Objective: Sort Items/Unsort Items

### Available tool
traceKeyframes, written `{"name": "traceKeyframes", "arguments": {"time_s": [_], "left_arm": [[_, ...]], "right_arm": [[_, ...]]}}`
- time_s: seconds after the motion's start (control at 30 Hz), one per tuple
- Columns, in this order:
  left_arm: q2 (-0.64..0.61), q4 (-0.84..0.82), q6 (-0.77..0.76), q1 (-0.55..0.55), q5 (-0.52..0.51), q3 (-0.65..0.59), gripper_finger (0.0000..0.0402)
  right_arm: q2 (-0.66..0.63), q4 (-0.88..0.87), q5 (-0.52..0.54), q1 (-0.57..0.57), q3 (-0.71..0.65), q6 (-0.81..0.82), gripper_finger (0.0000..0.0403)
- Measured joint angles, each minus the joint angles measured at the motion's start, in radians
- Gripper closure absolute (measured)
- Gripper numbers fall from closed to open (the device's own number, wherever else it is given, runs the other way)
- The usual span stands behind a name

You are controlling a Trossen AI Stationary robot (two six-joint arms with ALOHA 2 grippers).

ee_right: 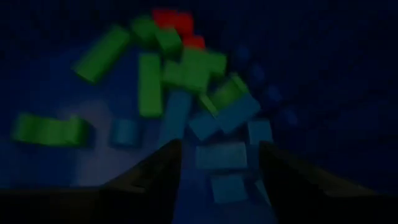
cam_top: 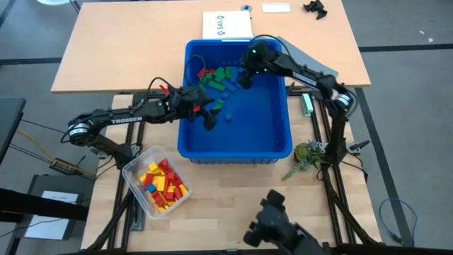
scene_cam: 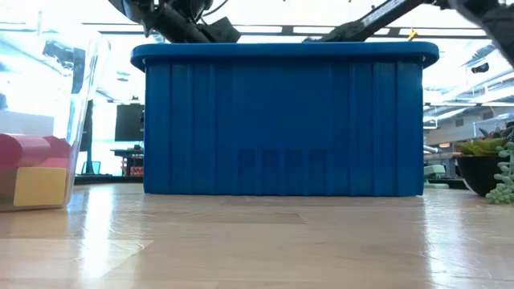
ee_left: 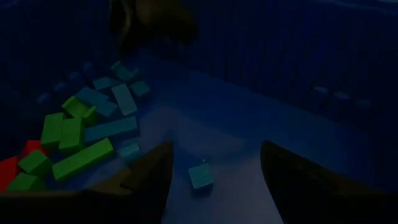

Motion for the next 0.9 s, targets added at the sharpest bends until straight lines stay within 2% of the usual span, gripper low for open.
{"name": "traceKeyframes", "arguments": {"time_s": [0.17,0.4,0.63,0.9], "left_arm": [[0.0,0.003,0.0,0.0,-0.001,0.0,0.0154],[-0.001,0.002,0.0,0.0,-0.002,0.0,0.0154],[-0.001,0.002,-0.001,0.0,-0.002,0.0,0.0154],[-0.001,0.002,-0.001,-0.001,-0.002,0.0,0.0154]], "right_arm": [[0.134,-0.097,0.025,-0.023,0.106,-0.008,0.0157],[0.24,-0.104,0.096,-0.033,0.114,0.032,0.0124],[0.303,-0.094,0.156,-0.05,0.116,0.086,0.0134],[0.314,-0.111,0.128,-0.066,0.113,0.129,0.0158]]}}
